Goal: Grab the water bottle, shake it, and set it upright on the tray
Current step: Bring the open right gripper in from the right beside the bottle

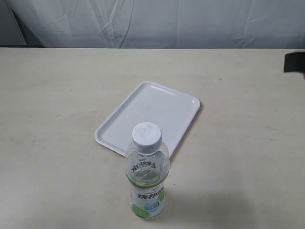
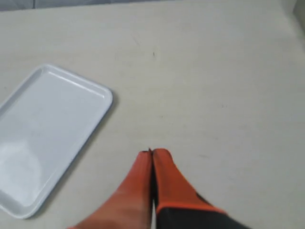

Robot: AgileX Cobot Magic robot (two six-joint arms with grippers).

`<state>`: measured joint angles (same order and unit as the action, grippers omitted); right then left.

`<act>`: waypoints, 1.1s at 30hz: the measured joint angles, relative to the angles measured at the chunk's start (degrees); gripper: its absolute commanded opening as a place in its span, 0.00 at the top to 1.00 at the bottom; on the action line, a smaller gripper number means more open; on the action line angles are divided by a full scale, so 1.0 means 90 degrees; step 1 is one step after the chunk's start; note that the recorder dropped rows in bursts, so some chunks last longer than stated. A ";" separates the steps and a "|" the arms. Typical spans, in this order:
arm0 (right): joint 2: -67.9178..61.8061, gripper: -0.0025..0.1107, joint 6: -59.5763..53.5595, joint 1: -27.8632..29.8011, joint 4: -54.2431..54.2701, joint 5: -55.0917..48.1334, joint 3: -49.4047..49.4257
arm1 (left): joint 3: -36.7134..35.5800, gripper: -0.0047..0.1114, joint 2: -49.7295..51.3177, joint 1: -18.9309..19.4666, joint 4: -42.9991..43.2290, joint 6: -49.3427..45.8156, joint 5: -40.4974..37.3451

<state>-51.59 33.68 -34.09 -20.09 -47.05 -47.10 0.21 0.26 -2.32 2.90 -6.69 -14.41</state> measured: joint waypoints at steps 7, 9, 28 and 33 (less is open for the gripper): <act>-0.0257 0.99 -0.0487 0.0267 0.1079 0.1849 0.1179 | 0.0000 0.96 0.0000 0.0000 0.0000 0.0000 0.0000; -0.0105 0.99 -0.0528 0.0267 0.1189 0.2376 0.1588 | 0.0000 0.96 0.0000 0.0000 0.0000 0.0000 0.0000; 0.3059 0.99 -0.0658 -0.2192 0.1822 0.3962 0.4406 | 0.0000 0.96 0.0000 0.0000 0.0000 0.0000 0.0000; 0.2876 0.99 -0.0823 -0.3044 0.1806 0.3989 0.4406 | 0.0000 0.96 0.0000 0.0000 0.0000 0.0000 0.0000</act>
<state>-25.71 26.27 -61.49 -3.84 -11.15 -7.44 0.21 0.26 -2.32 2.90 -6.69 -14.41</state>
